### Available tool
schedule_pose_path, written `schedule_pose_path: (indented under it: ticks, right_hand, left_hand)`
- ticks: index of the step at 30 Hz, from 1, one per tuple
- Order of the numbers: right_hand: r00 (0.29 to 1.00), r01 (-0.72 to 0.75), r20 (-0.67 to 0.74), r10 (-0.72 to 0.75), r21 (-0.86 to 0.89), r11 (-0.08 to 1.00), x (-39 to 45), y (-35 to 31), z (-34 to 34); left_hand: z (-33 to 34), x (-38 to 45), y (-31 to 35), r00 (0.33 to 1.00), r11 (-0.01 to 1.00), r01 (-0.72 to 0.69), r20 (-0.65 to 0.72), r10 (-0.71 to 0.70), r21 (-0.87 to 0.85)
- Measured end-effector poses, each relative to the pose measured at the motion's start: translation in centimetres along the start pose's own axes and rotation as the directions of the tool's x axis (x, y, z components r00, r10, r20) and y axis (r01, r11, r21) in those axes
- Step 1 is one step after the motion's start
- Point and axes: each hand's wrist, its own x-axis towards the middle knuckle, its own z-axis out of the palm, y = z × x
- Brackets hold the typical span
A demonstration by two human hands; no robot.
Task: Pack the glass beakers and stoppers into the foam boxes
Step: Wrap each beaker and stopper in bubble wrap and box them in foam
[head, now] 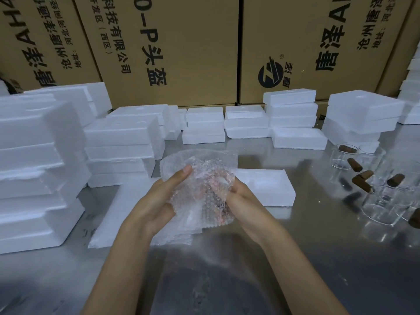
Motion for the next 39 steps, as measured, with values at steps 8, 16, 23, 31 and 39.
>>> schedule_pose_path:
  ticks: [8, 16, 23, 31, 39]
  right_hand:
    - [0.999, -0.047, 0.006, 0.049, -0.155, 0.987, -0.6, 0.8, 1.6]
    - [0.999, -0.031, -0.012, 0.030, -0.091, 0.995, -0.4, 0.1, 1.4]
    - [1.000, 0.013, -0.007, -0.015, -0.264, 0.964, -1.0, -0.1, 1.4]
    - [0.866, 0.115, -0.482, -0.134, -0.068, 0.991, -0.2, -1.4, -1.3]
    - [0.993, -0.100, 0.054, 0.105, -0.094, 0.991, -1.0, -0.8, -1.0]
  left_hand:
    - [2.6, -0.2, -0.9, 0.999, 0.997, 0.032, 0.003, -0.032, 0.065]
    - [1.1, 0.0, 0.0, 1.000, 0.987, -0.022, -0.009, 0.021, -0.157]
    - [2.9, 0.2, -1.1, 1.000, 0.995, 0.013, -0.015, -0.014, -0.103]
    - [1.1, 0.8, -0.4, 0.975, 0.852, -0.221, -0.132, 0.180, -0.474]
    - [2.3, 1.3, -1.1, 0.979, 0.837, -0.193, -0.050, 0.195, -0.512]
